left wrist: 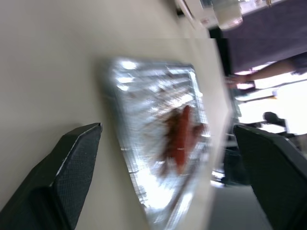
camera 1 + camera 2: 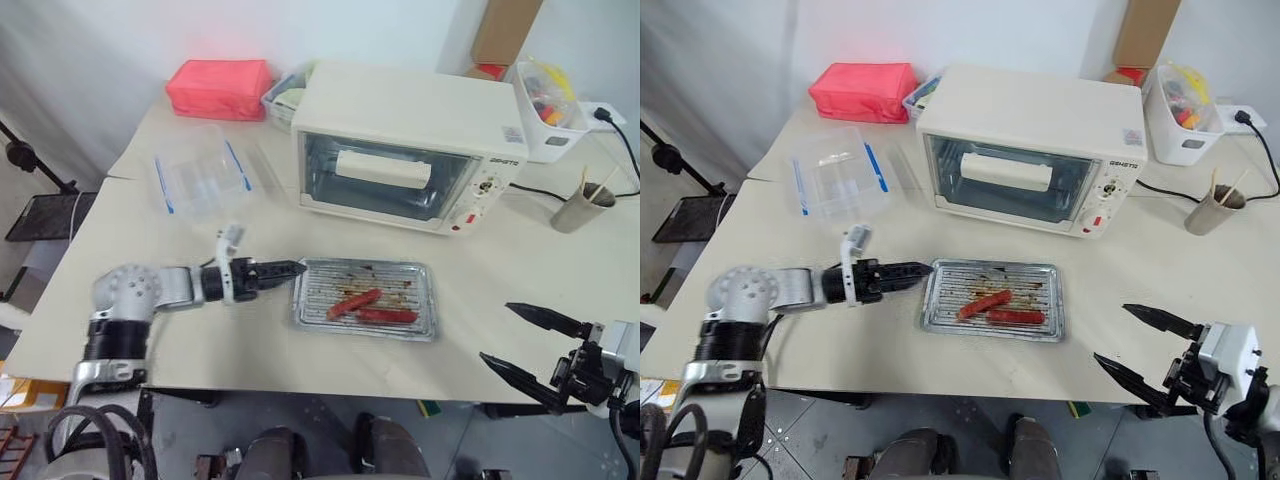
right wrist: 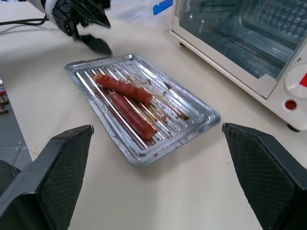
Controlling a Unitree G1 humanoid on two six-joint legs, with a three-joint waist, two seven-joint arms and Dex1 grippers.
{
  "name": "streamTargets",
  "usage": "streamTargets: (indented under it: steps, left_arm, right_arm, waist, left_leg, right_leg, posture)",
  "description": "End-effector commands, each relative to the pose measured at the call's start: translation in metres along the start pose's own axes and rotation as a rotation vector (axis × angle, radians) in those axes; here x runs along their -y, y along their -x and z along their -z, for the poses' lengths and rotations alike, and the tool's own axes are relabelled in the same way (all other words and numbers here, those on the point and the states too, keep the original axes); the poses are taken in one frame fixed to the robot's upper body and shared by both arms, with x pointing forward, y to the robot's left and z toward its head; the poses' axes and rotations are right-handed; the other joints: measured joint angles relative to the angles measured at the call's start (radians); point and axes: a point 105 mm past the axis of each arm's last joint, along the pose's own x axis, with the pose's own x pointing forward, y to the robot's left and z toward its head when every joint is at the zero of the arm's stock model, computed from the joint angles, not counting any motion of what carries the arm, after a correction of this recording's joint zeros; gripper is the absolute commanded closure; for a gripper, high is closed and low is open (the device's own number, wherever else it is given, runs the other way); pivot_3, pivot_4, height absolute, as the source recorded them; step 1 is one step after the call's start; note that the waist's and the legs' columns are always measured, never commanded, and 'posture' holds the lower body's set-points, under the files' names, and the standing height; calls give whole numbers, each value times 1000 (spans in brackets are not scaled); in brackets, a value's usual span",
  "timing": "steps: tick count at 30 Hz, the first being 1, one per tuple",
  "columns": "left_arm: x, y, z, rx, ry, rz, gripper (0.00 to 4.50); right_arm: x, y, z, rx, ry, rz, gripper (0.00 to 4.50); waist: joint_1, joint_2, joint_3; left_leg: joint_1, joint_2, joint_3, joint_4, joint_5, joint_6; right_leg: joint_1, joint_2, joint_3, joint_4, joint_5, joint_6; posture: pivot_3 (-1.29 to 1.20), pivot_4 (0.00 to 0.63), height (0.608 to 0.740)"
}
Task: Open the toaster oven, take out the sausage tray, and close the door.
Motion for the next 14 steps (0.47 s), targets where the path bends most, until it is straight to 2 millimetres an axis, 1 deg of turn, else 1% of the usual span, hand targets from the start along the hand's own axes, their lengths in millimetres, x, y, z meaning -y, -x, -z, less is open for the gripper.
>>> streamTargets:
  steps: [1, 2, 4, 5, 6, 8, 10, 12, 14]
  left_arm:
    - [8, 25, -5, 11, -376, 12, 16]
    - [6, 36, -4, -4, -450, 5, 16]
    - [15, 55, -6, 19, -670, 59, 16]
    - [15, 63, -5, 18, -764, 58, 16]
    - [15, 68, -5, 15, -882, 48, 16]
    - [12, 75, -2, 1, -1014, 19, 16]
    - [11, 78, 2, 19, -1072, 8, 16]
    - [10, 79, 5, 34, -1090, 6, 16]
    - [13, 80, 14, 42, -1097, 15, 16]
  right_arm:
    - [5, -1, -2, 2, 18, -26, 0]
    - [6, -1, -2, 1, 25, -39, 0]
    - [11, -3, -4, 2, 36, -60, 0]
    - [13, -3, -5, 4, 41, -68, 0]
    - [15, -4, -6, 5, 46, -83, 0]
    - [18, -6, -10, 1, 62, -129, 0]
    - [17, -10, -12, -2, 77, -181, 0]
    - [18, -12, -15, 5, 79, -202, 0]
    - [16, -16, -17, 9, 83, -233, 0]
  waist:
    - [-6, 1, 0]
    - [-4, 2, 1]
    - [-1, 3, 2]
    - [2, 4, 2]
    - [4, 4, 2]
    - [11, 4, 2]
    - [11, 5, 3]
    - [12, 5, 3]
    - [11, 6, 3]
  left_leg:
    - [0, 0, 0, -2, 0, -1]
    - [0, 0, 0, -3, 0, -1]
    - [0, -1, 0, -2, 0, -1]
    - [-1, -1, 1, -3, -1, -1]
    - [-1, -1, 1, -3, -1, -1]
    - [-2, -1, 0, -3, -1, -1]
    - [-2, -1, 0, -4, -1, -1]
    - [-2, -1, 0, -4, -1, 0]
    - [-2, -1, 0, -5, -1, 1]
  right_leg:
    - [0, 0, 0, 0, 0, -1]
    - [-1, -1, 0, -1, 0, -1]
    - [-2, -3, -1, -3, -1, -1]
    - [-2, -4, -1, -4, -1, -1]
    - [-2, -4, -1, -4, -1, -1]
    - [-4, -5, -1, -5, -1, -2]
    - [-4, -5, -2, -5, -1, -2]
    - [-4, -6, -2, -5, -1, -2]
    - [-4, -6, -2, -4, -1, -2]
  posture:
    - [0, 150, 740]
    - [0, 150, 740]
    - [0, 150, 740]
    - [0, 150, 740]
    - [0, 150, 740]
    - [0, 150, 740]
    - [0, 150, 740]
    - [0, 150, 740]
    - [0, 150, 740]
